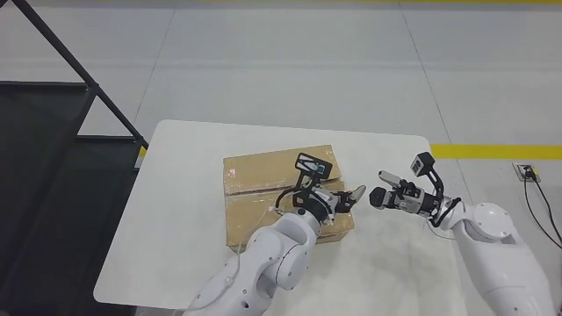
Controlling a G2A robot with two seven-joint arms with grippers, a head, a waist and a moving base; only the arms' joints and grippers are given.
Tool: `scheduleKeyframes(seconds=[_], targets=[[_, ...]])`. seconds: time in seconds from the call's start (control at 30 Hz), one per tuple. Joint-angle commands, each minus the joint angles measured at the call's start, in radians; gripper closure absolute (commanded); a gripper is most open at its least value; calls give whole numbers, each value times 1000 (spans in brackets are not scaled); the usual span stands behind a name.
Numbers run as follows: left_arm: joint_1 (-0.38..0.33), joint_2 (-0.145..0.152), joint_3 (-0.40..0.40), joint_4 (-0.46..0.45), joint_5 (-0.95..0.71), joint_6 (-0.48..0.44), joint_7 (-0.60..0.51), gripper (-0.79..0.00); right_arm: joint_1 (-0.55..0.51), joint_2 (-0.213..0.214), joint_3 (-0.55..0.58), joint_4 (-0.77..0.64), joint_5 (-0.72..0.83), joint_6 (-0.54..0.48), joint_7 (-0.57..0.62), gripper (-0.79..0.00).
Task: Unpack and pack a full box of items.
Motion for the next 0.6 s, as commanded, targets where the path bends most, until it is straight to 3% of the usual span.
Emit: scheduleKeyframes(seconds=[0.0,0.57], targets=[[-5,-5,2,7,3,-1,-3,-785,-1,2,3,3,2,-1,0,-785],[-26,-46,16,52,34,-12,-30,-785,-95,32,113,-32,76,-50,-31,-785]])
